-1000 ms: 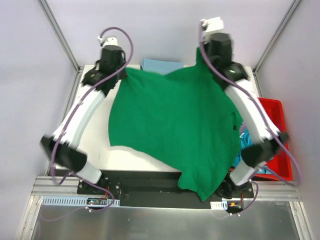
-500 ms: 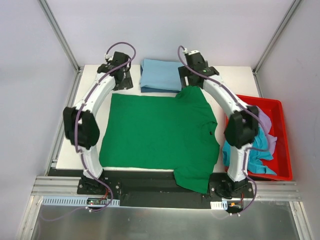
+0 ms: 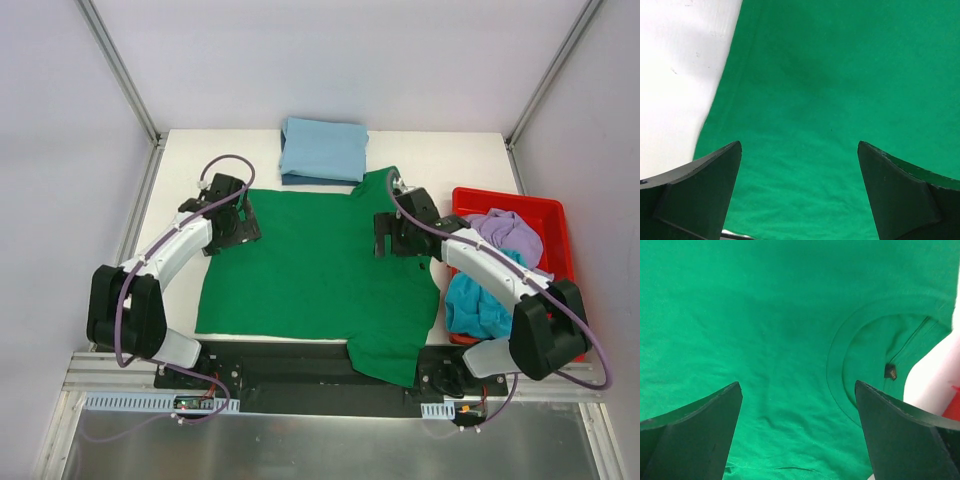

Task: Fold and stack the t-shirts
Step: Flatten out the tshirt

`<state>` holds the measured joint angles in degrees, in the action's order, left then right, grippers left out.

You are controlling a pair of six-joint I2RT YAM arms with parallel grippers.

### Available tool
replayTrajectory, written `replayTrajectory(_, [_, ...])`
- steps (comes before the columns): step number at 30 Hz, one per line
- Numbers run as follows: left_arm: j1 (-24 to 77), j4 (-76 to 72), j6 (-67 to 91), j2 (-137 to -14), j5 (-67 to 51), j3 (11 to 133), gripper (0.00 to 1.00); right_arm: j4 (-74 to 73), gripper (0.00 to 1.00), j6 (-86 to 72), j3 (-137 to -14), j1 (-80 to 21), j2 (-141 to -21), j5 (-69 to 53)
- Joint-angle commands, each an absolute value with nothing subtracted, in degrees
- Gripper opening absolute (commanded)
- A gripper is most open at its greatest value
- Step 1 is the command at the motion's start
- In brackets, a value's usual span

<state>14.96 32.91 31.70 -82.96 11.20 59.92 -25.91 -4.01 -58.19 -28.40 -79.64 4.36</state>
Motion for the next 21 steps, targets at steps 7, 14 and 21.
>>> replayTrajectory(7, [11.1, 20.0, 33.4, -86.2, 4.9, 55.6, 0.99, -20.0, 0.96, -9.5, -58.1, -26.2, -90.0, 7.3])
replayTrajectory(14, [8.5, 17.7, 33.3, -95.5, 3.9, 60.6, 0.99, -18.6, 0.96, -9.6, -62.0, -22.6, -98.0, 7.8])
replayTrajectory(21, [7.3, 17.8, 33.8, -105.5, 2.7, 66.8, 0.99, -18.0, 0.96, -9.1, -65.7, -19.1, -104.0, 5.5])
